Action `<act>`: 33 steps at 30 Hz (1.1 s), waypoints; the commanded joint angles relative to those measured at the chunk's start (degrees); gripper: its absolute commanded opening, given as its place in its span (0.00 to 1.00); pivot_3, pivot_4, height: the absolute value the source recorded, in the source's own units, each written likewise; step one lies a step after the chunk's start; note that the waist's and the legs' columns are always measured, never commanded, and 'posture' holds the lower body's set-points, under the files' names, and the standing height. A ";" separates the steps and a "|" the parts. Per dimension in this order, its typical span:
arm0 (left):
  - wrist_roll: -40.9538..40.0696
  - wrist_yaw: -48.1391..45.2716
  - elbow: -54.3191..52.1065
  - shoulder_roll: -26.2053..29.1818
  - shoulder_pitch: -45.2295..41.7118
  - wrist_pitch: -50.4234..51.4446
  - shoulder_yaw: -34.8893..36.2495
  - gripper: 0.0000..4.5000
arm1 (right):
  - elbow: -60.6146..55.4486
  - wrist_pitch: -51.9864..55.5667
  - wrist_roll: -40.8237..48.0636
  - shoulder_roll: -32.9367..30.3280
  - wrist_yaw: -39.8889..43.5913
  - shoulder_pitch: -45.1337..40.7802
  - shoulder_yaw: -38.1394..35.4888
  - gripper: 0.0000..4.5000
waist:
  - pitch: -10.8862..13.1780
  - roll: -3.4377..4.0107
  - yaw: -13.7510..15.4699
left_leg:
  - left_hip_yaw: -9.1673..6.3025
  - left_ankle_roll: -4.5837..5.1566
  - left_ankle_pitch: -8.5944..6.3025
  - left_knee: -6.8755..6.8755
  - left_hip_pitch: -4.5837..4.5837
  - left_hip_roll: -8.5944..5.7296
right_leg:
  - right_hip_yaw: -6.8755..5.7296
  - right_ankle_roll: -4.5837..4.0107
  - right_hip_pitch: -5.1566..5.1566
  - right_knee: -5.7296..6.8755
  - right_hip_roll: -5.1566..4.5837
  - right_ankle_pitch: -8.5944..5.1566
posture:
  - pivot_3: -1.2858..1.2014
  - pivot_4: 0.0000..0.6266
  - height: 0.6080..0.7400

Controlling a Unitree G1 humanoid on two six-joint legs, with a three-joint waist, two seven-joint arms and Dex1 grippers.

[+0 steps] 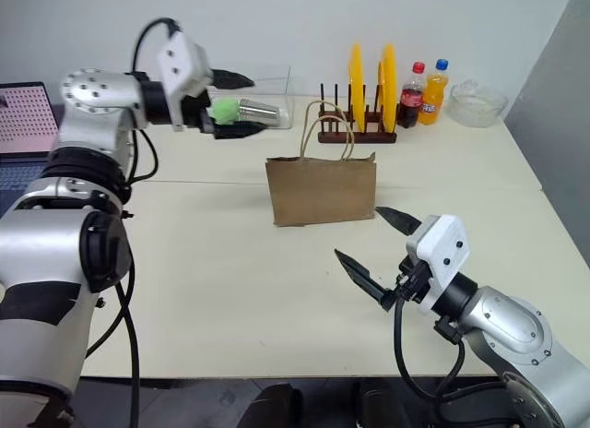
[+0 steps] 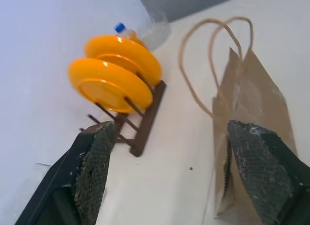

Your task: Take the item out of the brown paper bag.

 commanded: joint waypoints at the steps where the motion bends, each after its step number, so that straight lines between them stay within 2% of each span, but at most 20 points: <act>1: -7.11 0.33 -12.62 0.91 6.63 5.16 3.88 0.86 | 0.45 -1.63 0.25 0.35 1.02 -1.81 -0.65 1.00 | 0.00 0.00 0.01 | 0.00 0.00 0.00 0.00 0.02 0.00 | 0.04 0.00 0.01 0.01 -0.01 0.00 | 0.52 0.24 1.00; 4: -13.04 4.64 -34.32 0.67 21.39 15.43 6.73 0.86 | 2.22 -2.01 0.85 0.72 1.62 -3.76 -1.20 1.00 | -0.01 0.02 -0.16 | 0.01 -0.01 0.01 0.03 0.06 0.00 | 0.23 -0.01 0.02 0.06 -0.04 0.01 | 0.52 0.24 1.00; 6: -16.71 10.90 -51.33 -0.80 33.78 23.86 9.26 0.86 | 3.94 -2.30 1.34 0.70 2.39 -5.56 -1.80 1.00 | -0.02 0.04 -0.59 | 0.11 -0.02 0.01 0.01 0.18 0.01 | 0.47 -0.29 0.03 0.13 -0.03 0.17 | 0.52 0.24 1.00; 8: -18.42 16.95 -63.54 -2.28 42.71 29.29 10.65 0.86 | 5.43 -2.62 1.53 0.55 3.43 -6.91 -2.26 1.00 | -0.01 0.03 -0.68 | 0.15 -0.04 0.00 -0.03 0.30 -0.01 | 0.70 -0.31 0.04 0.14 -0.01 0.17 | 0.52 0.24 1.00; 13: -19.85 32.24 -85.22 -9.08 60.89 37.38 12.90 0.86 | 10.72 -3.60 0.71 0.20 6.32 -12.03 -2.25 1.00 | -0.02 0.03 0.10 | 0.21 -0.02 0.00 -0.03 0.45 -0.02 | 0.75 -0.29 0.11 0.07 0.01 0.17 | 0.52 0.24 1.00; 16: -19.56 37.58 -94.32 -12.37 70.31 39.02 12.31 0.86 | 15.00 -4.01 -0.64 -0.11 7.48 -15.91 -1.95 1.00 | -0.03 0.04 0.23 | 0.38 -0.01 -0.01 -0.08 0.72 -0.04 | 0.93 -0.26 0.31 0.05 0.01 0.14 | 0.52 0.24 1.00; 19: -18.76 40.22 -100.77 -14.31 78.31 37.77 11.10 0.86 | 21.93 -4.89 -4.42 -1.64 9.34 -21.90 -0.10 1.00 | -0.03 0.05 0.15 | 0.42 -0.01 -0.01 -0.10 0.80 -0.02 | 0.97 -0.04 0.33 0.04 0.06 0.01 | 0.52 0.24 1.00; 22: -18.92 42.32 -103.62 -15.12 81.44 37.63 9.95 0.86 | 29.42 -6.75 -8.98 -3.10 12.42 -27.53 2.73 1.00 | -0.03 0.05 0.42 | 0.44 -0.01 -0.01 -0.10 0.81 -0.01 | 0.98 -0.05 0.33 0.04 0.08 0.00 | 0.52 0.24 1.00; 29: -17.97 43.23 -106.39 -14.67 85.32 34.81 6.18 0.86 | 58.96 -17.89 -24.18 -3.14 20.49 -45.39 12.57 1.00 | -0.02 0.08 0.34 | 0.63 0.01 -0.02 -0.15 0.86 -0.02 | 1.09 -0.31 0.38 -0.04 0.08 0.15 | 0.52 0.24 1.00; 33: -17.95 42.69 -106.75 -14.20 86.69 33.63 4.49 0.87 | 76.36 -25.66 -30.07 0.01 23.17 -54.90 15.58 0.81 | -0.02 0.08 0.16 | 0.68 0.01 -0.02 -0.20 0.84 0.00 | 1.11 -0.35 0.32 -0.04 0.09 0.16 | 0.52 0.24 1.00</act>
